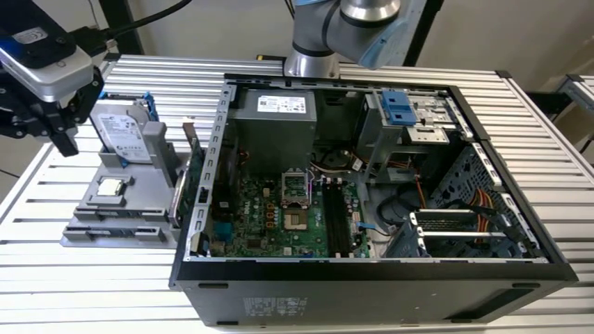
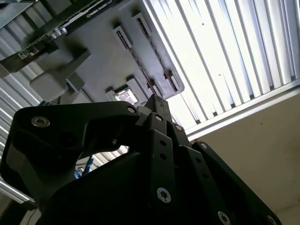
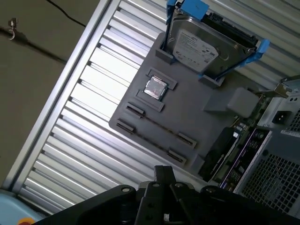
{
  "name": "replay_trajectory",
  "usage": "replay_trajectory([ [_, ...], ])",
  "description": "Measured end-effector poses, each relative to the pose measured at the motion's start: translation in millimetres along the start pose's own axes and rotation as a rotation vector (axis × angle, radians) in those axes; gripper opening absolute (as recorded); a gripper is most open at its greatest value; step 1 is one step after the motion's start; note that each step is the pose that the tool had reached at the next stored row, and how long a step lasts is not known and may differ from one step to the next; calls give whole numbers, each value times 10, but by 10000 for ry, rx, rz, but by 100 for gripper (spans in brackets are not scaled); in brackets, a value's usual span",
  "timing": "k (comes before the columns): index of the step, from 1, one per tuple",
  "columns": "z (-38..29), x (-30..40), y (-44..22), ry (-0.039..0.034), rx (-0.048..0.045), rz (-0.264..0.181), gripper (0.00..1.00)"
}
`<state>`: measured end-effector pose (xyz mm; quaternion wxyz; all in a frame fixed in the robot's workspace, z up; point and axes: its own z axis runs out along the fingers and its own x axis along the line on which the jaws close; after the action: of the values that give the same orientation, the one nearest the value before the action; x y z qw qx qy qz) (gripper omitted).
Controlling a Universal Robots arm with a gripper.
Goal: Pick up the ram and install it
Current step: 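Pick up the ram and move it above insertion slot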
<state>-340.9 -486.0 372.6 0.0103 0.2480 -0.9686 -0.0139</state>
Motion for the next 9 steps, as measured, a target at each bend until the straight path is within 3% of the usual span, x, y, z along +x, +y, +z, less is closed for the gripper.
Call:
replay_trajectory([
  [5,1,0,0,-138,87,-423,0],
  [9,2,0,0,-168,106,-613,0],
])
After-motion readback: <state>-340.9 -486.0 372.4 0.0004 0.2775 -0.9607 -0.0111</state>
